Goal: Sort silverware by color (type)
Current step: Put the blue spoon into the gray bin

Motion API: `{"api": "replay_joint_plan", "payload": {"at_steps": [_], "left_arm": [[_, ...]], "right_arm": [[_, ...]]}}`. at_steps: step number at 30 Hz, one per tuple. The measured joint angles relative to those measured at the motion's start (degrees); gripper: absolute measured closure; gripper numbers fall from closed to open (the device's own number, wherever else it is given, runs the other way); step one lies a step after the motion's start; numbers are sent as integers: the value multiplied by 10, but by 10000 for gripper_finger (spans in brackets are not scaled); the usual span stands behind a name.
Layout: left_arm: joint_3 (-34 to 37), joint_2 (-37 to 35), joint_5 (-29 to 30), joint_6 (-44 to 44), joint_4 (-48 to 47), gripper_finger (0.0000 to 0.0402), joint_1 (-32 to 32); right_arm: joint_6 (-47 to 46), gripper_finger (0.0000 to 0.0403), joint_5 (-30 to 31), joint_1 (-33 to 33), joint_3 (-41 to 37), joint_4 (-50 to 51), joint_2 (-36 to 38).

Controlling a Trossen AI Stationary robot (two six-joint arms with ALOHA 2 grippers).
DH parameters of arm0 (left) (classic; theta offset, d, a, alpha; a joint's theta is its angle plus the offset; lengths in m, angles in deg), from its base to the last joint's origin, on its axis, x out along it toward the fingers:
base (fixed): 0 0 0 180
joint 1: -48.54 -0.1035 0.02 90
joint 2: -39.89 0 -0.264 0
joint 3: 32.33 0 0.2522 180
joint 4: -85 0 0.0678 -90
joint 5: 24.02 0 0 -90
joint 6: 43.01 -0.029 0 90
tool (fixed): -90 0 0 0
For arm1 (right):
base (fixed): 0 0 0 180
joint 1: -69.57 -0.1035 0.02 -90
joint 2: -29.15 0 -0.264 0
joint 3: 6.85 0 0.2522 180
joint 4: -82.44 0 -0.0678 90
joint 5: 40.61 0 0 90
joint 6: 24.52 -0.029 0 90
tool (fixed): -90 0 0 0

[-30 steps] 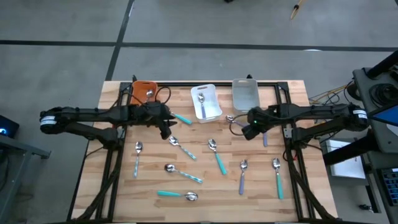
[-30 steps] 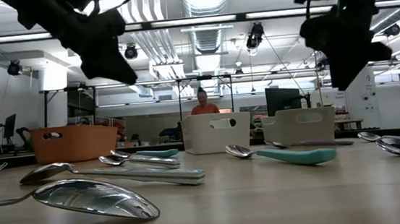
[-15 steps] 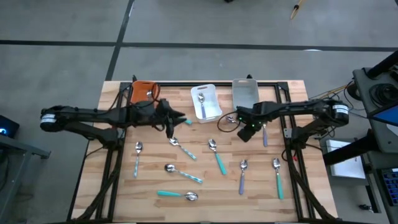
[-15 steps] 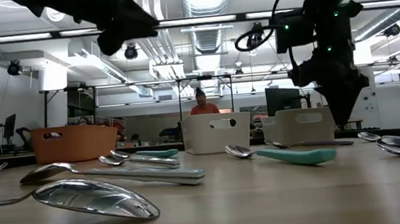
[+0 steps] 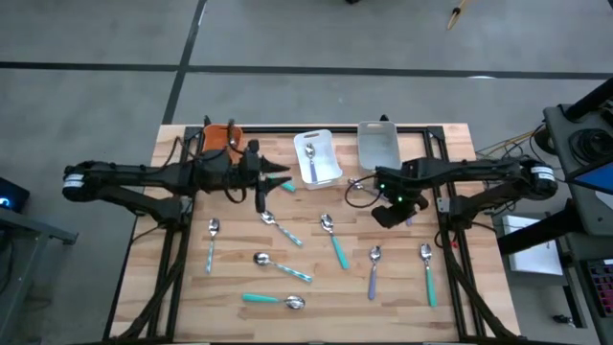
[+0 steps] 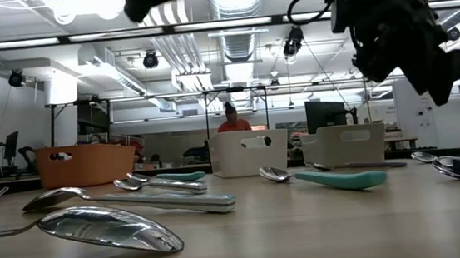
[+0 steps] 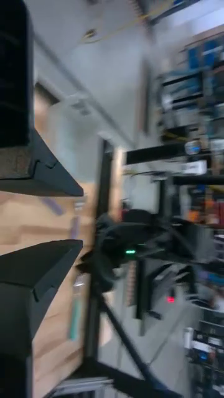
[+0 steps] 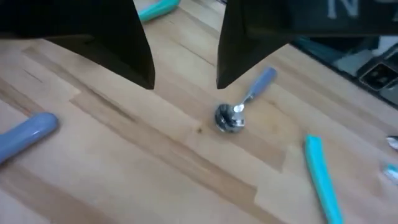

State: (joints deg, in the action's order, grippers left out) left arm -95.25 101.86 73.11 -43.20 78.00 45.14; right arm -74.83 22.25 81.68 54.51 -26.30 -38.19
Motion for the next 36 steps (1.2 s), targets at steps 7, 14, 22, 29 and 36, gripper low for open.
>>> {"api": "replay_joint_plan", "payload": {"at_steps": [7, 14, 22, 29, 36], "left_arm": [[-37, 4, 0, -8, 23, 299, 5], [-35, 17, -2, 48, 44, 299, 30], [-8, 47, -2, 109, 38, 299, 76], [47, 49, 20, 184, 42, 299, 139], [97, 30, 63, 202, 39, 299, 192]], "right_arm": [[54, 243, 61, 55, 0, 5, -11], [57, 254, 74, 23, 0, 2, -14], [-6, 253, 62, -64, -1, -160, -27], [-29, 253, 92, -128, 0, -311, -75], [-28, 255, 154, -152, 10, -351, -141]]}}
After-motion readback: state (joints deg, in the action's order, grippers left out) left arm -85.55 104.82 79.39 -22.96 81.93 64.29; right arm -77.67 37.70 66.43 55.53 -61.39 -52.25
